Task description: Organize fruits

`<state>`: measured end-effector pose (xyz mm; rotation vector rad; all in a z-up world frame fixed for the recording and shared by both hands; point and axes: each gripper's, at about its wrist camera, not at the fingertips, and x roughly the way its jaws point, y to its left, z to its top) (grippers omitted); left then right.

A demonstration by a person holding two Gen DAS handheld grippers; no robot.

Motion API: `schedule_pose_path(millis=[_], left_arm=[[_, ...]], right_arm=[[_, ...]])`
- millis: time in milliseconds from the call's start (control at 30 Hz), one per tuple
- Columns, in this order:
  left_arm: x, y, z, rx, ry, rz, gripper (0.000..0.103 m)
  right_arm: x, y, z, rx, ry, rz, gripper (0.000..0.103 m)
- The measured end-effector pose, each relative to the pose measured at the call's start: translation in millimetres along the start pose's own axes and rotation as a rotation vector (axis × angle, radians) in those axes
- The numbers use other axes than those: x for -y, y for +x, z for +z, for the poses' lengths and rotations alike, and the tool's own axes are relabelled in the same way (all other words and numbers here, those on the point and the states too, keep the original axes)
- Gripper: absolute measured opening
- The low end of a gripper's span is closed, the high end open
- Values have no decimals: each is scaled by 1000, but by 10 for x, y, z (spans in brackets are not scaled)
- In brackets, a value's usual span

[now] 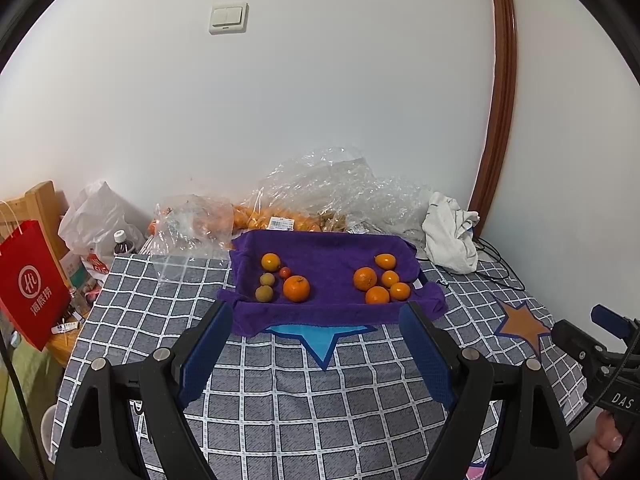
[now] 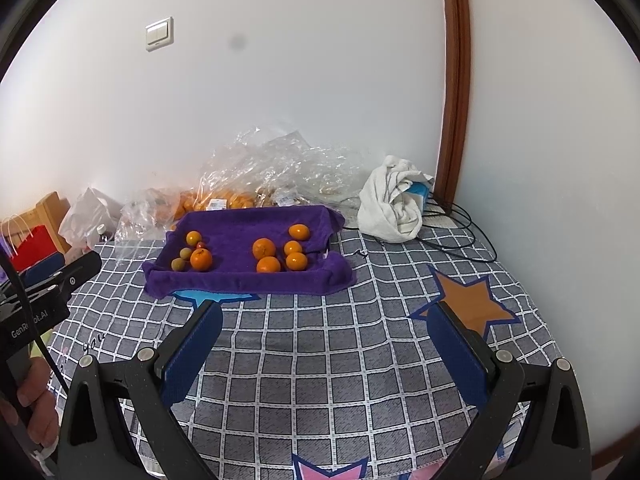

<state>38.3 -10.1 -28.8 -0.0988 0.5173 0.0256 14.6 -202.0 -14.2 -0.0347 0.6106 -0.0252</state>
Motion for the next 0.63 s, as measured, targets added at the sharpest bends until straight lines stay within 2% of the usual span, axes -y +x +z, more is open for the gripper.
schedule_pose_path(millis=[433,633], left_arm=[[-52,-20,3,5,-8,1,85],[-83,-7,-7,13,-23,-24,86]], right_arm=[[-31,30,6,-4,-4,-1,101],[-73,61,-26,-6,-22,0,101]])
